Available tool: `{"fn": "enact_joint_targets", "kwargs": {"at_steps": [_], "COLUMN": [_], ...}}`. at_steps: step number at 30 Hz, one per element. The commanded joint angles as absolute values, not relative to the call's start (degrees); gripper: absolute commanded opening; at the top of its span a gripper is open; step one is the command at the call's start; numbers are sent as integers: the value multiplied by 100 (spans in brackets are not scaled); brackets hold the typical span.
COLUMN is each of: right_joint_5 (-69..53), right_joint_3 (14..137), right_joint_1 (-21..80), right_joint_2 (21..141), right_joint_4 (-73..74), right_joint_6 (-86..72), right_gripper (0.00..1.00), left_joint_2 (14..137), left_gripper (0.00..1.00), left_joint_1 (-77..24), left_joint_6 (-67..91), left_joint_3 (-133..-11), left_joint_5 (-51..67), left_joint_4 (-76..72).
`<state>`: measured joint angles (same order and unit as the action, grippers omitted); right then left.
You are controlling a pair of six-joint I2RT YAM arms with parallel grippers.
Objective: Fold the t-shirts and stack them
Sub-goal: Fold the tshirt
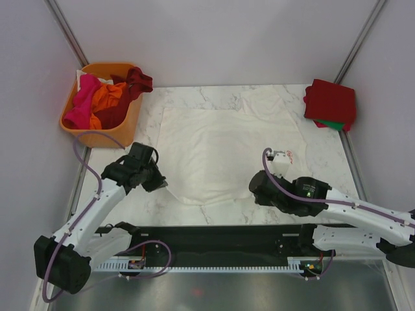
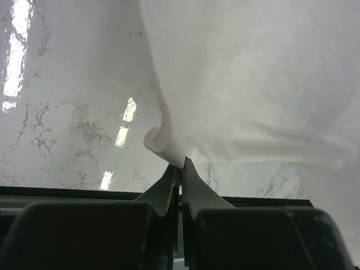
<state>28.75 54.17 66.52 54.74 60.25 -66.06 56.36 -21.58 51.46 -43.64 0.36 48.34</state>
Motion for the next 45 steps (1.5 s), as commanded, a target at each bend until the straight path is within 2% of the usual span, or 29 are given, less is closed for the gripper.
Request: {"fn": "enact_joint_targets", "kwargs": {"at_steps": [1, 7, 15, 31, 45], "right_joint_5": [3620, 4016, 4201, 3200, 2620], "right_joint_3": [6133, 6706, 7400, 7918, 9087], "right_joint_1": [6645, 6496, 5600, 3562, 2497], "right_joint_2": [5756, 6205, 6389, 7452, 8920], "right_joint_4": [6407, 6513, 6320, 5151, 4729], "right_joint_6": [-6198, -5845, -4871, -3296, -2505], "right_gripper": [0, 0, 0, 0, 0], "left_joint_2": [5687, 5880, 6231, 7602, 9271], "left_gripper": [2, 2, 2, 2, 2], "left_joint_1": [-2180, -2153, -1767, -1248, -1020], "left_joint_6": [4729, 4500, 4070, 3613, 3226], "left_joint_3": [-4939, -5457, -6117, -7224, -7919], "left_joint_5": [264, 114, 35, -123, -26], "left_joint_4": [5229, 5502, 5695, 5511, 5414]}}
